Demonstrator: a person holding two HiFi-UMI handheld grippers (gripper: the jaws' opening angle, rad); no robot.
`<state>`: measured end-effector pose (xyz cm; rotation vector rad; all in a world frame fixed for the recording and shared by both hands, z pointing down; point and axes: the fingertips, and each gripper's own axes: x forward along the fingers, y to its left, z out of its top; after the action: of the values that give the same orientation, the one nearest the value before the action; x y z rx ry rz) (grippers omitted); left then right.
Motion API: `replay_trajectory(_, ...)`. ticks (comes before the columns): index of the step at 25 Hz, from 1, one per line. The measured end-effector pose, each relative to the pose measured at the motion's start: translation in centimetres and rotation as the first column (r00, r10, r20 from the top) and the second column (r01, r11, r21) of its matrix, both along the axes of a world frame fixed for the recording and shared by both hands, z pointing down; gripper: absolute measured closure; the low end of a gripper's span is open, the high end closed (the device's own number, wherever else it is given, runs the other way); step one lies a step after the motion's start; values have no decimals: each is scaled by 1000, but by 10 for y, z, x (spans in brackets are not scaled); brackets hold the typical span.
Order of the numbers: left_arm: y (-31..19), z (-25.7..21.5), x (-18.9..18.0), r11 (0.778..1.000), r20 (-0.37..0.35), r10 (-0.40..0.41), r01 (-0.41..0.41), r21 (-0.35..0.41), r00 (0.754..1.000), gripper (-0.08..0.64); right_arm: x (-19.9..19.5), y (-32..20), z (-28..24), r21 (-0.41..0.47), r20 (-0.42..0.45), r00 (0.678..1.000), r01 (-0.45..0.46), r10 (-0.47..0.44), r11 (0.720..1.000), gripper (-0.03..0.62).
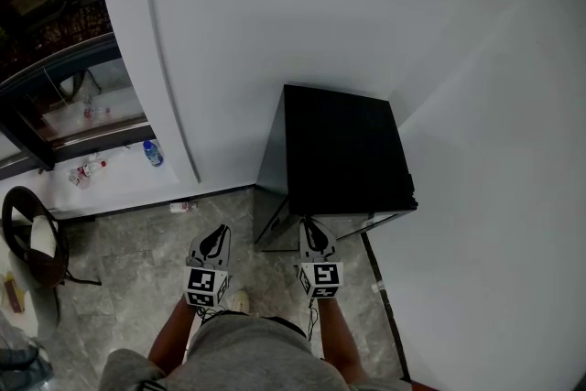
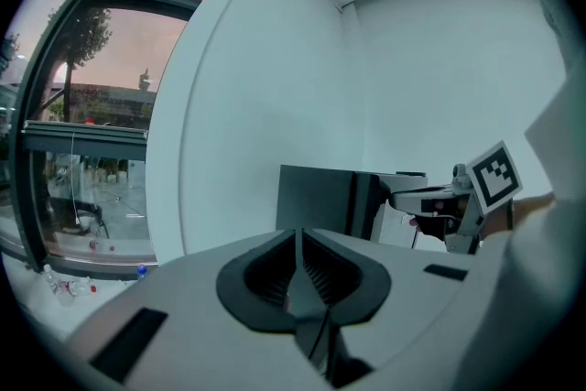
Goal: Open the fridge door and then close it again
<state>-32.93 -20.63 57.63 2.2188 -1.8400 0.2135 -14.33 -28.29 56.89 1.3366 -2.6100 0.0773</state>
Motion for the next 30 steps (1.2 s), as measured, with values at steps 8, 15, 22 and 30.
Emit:
replay_trajectory(8, 10, -6, 8, 1000, -3, 19, -19, 15, 1000, 534, -1, 15, -10, 14, -8, 1000, 28, -28, 1000, 546)
replay_trajectory(15, 22, -18, 18, 998, -9, 44, -44, 41, 999, 534, 10, 44, -34, 40, 32, 999, 12, -13, 999, 546)
replay_trajectory(22, 39, -27, 31, 994, 2, 88, -88, 61, 996, 534, 27, 80, -40, 45, 42, 999, -19, 17, 999, 546)
replay_trajectory(30, 59, -28, 46, 990, 9, 129, -129, 60, 992, 534, 41, 115, -35, 30, 66, 997, -50, 48, 998, 545)
